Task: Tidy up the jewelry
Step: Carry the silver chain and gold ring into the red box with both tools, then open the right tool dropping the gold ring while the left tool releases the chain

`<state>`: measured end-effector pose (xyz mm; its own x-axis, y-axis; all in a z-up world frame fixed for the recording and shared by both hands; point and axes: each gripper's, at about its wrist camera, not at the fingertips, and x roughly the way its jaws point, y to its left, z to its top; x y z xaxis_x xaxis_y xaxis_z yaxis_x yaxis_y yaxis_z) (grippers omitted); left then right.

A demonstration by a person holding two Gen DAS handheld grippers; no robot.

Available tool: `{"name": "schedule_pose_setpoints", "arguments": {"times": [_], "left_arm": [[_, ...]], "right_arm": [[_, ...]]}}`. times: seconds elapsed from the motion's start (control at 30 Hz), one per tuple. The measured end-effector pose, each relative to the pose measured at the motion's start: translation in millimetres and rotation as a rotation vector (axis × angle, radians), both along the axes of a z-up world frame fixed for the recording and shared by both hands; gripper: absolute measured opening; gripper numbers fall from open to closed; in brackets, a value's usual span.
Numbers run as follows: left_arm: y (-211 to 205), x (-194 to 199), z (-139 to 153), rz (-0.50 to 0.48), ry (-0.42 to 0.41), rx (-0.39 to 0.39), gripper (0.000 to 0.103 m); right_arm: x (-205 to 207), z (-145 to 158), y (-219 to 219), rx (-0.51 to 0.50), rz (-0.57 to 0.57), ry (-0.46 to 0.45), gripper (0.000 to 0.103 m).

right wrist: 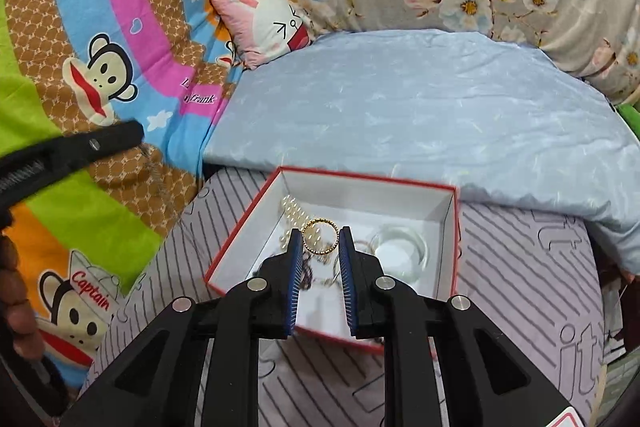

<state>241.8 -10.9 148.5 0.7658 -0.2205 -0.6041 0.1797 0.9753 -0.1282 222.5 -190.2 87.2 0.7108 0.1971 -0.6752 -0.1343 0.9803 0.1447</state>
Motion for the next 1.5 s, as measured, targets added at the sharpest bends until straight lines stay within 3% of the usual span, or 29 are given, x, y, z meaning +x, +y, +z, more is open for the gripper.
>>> {"name": "schedule_pose_setpoints", "arguments": {"times": [0.2, 0.37, 0.5, 0.83, 1.07, 1.27, 1.4, 1.5], "left_arm": [[-26, 17, 45, -0.050, -0.085, -0.011, 0.004], [-40, 40, 52, -0.043, -0.095, -0.020, 0.004], [-41, 57, 35, -0.020, -0.058, -0.021, 0.004], [-42, 83, -51, 0.037, 0.105, 0.031, 0.004], [-47, 88, -96, 0.053, 0.192, 0.051, 0.004], [-47, 86, -117, 0.073, 0.236, 0.063, 0.004], [-47, 85, -124, 0.077, 0.249, 0.065, 0.005], [-48, 82, -125, 0.079, 0.251, 0.072, 0.013]], "right_arm": [[28, 6, -5, 0.010, -0.005, -0.008, 0.017], [46, 5, -10, 0.008, -0.012, -0.003, 0.017], [58, -1, -14, 0.002, -0.017, 0.012, 0.017], [77, -31, -17, -0.006, -0.027, 0.065, 0.017], [83, -46, -14, -0.008, -0.024, 0.093, 0.017], [84, -53, -13, -0.025, -0.030, 0.096, 0.020], [82, -54, -14, -0.019, -0.038, 0.097, 0.030], [78, -53, -15, -0.018, -0.042, 0.093, 0.033]]}}
